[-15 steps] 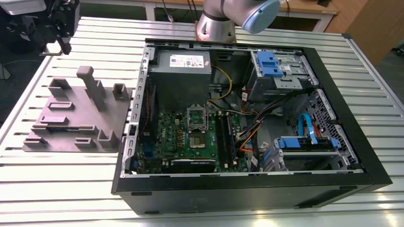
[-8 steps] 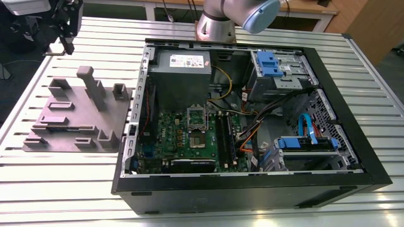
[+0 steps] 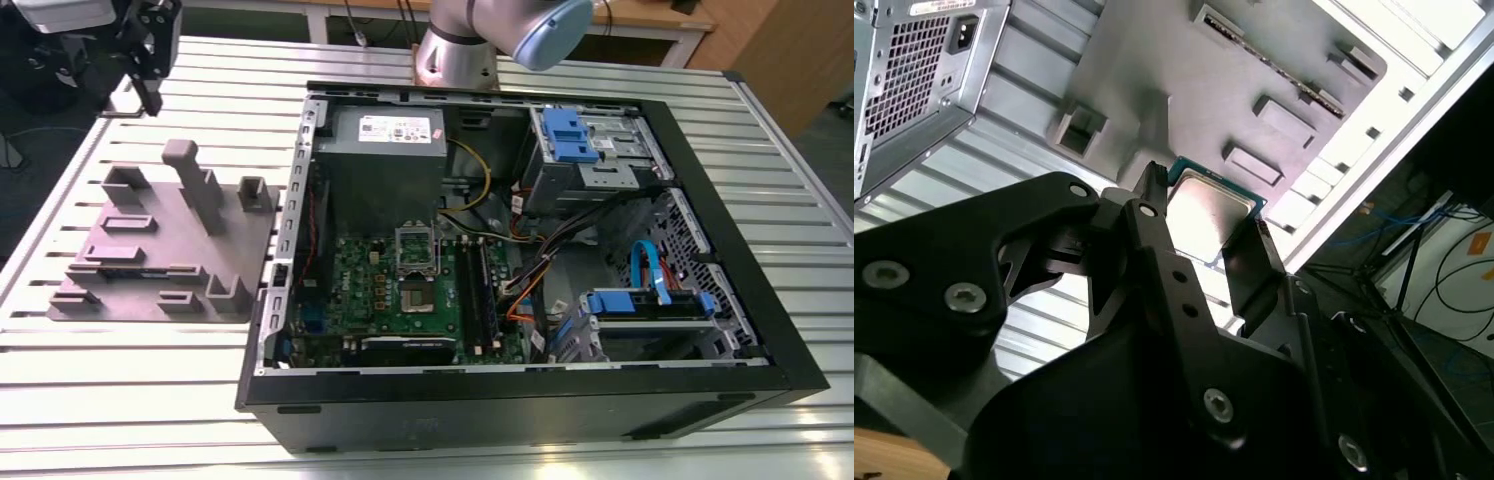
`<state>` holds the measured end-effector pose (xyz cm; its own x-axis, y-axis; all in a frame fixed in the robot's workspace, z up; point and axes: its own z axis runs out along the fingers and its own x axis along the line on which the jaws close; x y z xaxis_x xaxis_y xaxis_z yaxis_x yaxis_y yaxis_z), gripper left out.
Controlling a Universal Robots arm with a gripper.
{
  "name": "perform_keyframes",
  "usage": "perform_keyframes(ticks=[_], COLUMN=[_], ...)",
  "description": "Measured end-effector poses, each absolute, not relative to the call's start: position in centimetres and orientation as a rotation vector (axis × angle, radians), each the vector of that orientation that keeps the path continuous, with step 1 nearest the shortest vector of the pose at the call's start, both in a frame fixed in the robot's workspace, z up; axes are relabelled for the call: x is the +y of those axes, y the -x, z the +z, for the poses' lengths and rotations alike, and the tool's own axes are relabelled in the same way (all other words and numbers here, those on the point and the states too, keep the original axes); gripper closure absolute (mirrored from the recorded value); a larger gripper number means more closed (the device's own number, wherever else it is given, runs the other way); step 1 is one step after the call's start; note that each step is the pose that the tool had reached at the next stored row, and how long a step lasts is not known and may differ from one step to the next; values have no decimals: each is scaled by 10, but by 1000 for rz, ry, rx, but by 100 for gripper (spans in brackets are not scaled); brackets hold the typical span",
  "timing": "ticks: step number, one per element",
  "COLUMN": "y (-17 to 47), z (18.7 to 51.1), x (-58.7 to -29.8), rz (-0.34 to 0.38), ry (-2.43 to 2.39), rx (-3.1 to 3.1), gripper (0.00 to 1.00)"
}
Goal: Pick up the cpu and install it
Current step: 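Pick up the cpu and move it towards the insertion slot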
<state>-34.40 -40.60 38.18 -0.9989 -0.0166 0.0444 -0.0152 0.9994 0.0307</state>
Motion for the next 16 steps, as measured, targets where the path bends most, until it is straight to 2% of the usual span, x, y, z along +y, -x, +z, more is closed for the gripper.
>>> perform_keyframes(ticks=[16], y=[330], z=[382], x=[-406], rz=[-47], ry=[-25], rx=[-3097], gripper=[53])
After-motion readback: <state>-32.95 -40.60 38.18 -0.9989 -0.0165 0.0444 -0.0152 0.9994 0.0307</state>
